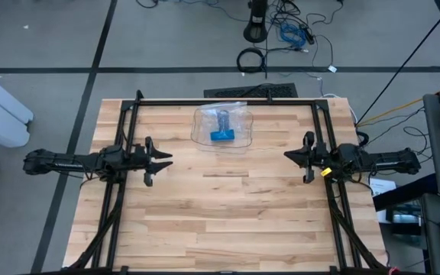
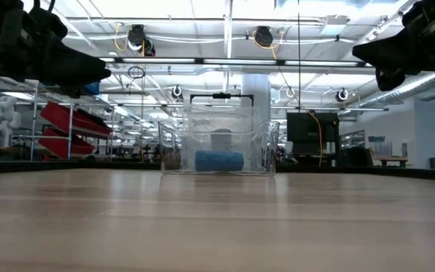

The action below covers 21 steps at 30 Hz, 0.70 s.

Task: Roll bandage
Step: Return to Home Position

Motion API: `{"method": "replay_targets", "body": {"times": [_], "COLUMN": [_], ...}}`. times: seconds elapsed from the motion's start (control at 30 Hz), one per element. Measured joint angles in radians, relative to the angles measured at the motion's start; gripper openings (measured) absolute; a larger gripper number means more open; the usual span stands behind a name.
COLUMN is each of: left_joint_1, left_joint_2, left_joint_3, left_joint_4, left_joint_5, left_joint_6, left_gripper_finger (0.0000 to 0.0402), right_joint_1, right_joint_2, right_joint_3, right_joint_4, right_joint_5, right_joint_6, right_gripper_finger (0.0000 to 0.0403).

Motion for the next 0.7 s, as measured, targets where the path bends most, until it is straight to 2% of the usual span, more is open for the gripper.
{"method": "replay_targets", "body": {"times": [0.37, 0.47, 0.63, 0.7], "left_joint_1": [0.000, 0.000, 0.001, 0.002], "left_joint_2": [0.000, 0.000, 0.000, 0.000], "left_joint_3": [0.000, 0.000, 0.000, 0.000], "left_joint_4": [-0.001, 0.000, 0.000, 0.006], "left_joint_5": [0.017, 0.014, 0.008, 0.011], "left_joint_6": [0.000, 0.008, 0.051, 0.056], "left_gripper_finger": [0.0129, 0.0098, 0.0017, 0.0008], "right_joint_1": [0.000, 0.000, 0.000, 0.000], "right_joint_2": [0.000, 0.000, 0.000, 0.000], "right_joint_3": [-0.001, -0.001, -0.001, -0.001], "right_joint_4": [-0.155, -0.154, -0.162, -0.162], "right_joint_5": [-0.001, -0.001, -0.008, -0.018], "right_joint_6": [0.028, 0.028, 0.051, 0.044], "right_gripper_finger": [0.0000, 0.0000, 0.0000, 0.0000]}}
